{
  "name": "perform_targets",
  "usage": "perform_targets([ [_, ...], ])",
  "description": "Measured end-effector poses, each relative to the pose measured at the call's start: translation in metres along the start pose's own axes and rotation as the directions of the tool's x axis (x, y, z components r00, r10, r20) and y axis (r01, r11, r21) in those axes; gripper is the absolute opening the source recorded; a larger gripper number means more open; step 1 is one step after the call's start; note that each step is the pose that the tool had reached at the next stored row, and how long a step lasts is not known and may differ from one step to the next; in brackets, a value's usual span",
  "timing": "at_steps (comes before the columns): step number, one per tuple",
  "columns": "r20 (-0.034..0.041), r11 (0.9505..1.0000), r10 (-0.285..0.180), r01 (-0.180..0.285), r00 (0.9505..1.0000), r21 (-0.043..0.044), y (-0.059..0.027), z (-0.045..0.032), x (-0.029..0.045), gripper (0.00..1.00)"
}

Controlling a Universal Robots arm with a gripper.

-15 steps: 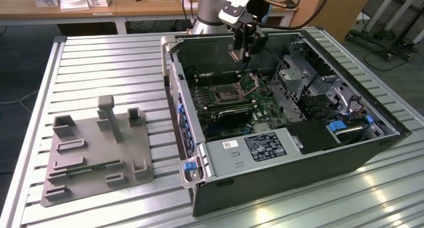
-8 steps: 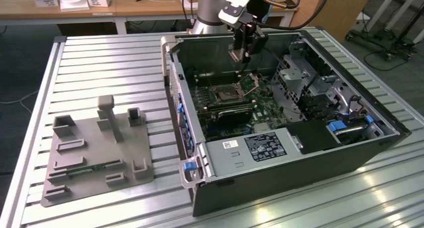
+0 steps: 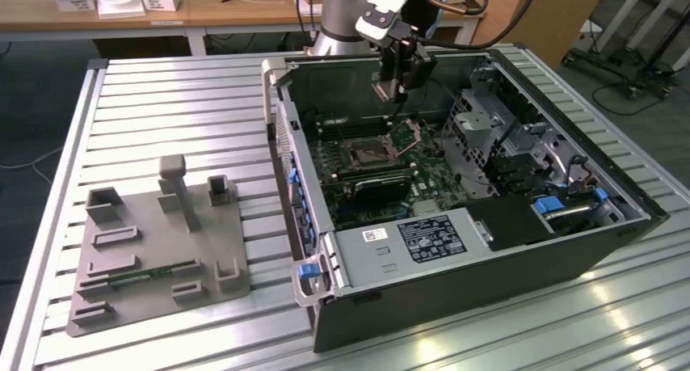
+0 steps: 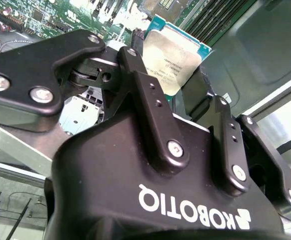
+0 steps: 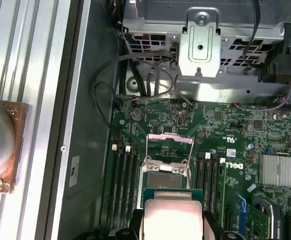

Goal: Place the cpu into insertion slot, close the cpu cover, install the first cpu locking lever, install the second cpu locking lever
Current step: 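Place the cpu into insertion slot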

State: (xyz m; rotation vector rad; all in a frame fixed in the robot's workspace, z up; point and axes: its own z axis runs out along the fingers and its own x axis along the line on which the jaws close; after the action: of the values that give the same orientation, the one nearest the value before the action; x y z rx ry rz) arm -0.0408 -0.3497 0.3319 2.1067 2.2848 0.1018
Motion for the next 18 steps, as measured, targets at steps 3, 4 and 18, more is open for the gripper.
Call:
perform_targets([
  [3, 0.0034, 0.9987, 0.051, -0.051, 0.9987, -0.0012, -0.0025, 0.0169, 0.0026, 0.54],
  [4, 0.0035, 0.9987, 0.051, -0.051, 0.9987, -0.0011, -0.0044, 0.0186, 0.0029, 0.54],
  [18, 0.0007, 0.9981, 0.056, -0.056, 0.9984, 0.0261, -0.011, 0.0336, 0.0128, 0.54],
])
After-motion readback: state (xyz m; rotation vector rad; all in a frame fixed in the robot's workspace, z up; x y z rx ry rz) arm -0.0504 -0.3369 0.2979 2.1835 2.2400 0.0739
